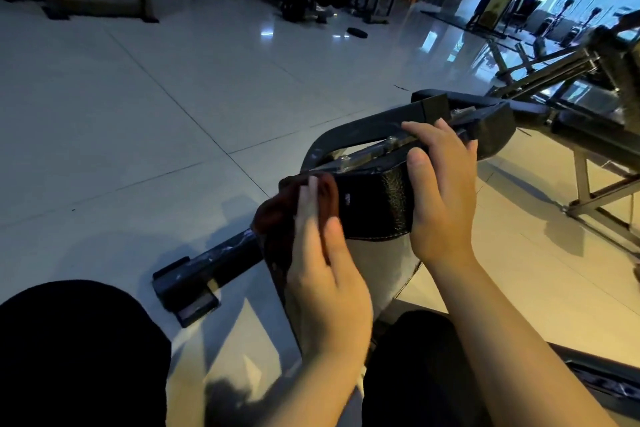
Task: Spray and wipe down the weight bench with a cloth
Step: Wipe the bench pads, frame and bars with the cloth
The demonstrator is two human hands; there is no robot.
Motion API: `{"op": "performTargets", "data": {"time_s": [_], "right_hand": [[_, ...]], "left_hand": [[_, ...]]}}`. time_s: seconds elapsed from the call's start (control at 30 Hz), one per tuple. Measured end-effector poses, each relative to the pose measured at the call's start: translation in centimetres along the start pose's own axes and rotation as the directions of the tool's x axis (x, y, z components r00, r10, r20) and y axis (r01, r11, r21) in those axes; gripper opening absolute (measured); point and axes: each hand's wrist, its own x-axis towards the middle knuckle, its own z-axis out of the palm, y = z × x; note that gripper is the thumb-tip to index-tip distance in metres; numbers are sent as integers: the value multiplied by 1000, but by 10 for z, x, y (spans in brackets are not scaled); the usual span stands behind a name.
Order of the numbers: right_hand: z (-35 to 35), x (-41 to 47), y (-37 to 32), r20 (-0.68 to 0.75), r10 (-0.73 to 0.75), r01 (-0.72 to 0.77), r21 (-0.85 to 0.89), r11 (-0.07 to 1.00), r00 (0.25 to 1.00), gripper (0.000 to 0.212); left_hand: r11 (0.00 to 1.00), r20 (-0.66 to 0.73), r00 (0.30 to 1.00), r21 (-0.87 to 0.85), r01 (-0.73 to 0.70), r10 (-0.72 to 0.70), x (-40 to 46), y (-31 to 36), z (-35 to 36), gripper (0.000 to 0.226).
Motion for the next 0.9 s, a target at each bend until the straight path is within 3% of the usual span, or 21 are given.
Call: {"op": "performTargets", "data": {"time_s": [0.07,0.13,0.23,0.37,0.5,0.57,0.63,0.7,0.8,0.9], "right_hand": [[0,0,1,-1,-5,5,8,1000,1000,44],[0,-1,1,11,-6,6,3,1000,1000,44],[1,-1,0,20,0,0,4,1000,1000,41],[2,-1,0,-6,-11,11,8,1000,1000,36],[2,0,2,-17,-13,13,20,1000,1000,36],[1,-1,2,-21,-22,23,25,999,1000,37],[0,-1,3,-13,-38,38,14,999,999,36],[1,-2,3,-1,-23,23,13,1000,1000,36],[2,-2,5,-19,-27,28,20,999,999,37],[3,-3,4,-23,-20,21,14,1000,1000,35]], "left_hand": [[979,57,979,48,-196,194,-11,10,3,40],[905,106,909,103,-412,402,-10,2,4,37],[820,147,839,179,-544,524,5,-29,-4,34],[924,65,942,184,-335,328,13,-63,-23,40],[971,19,979,123,-205,204,3,-42,-17,41],[930,83,938,126,-345,337,-12,-20,-8,39],[840,175,847,135,-526,502,-13,-13,-4,35],[794,201,804,148,-590,560,-2,-18,-6,32],[806,173,819,152,-571,547,6,-33,-7,33],[907,90,918,148,-395,386,7,-44,-14,36]]}}
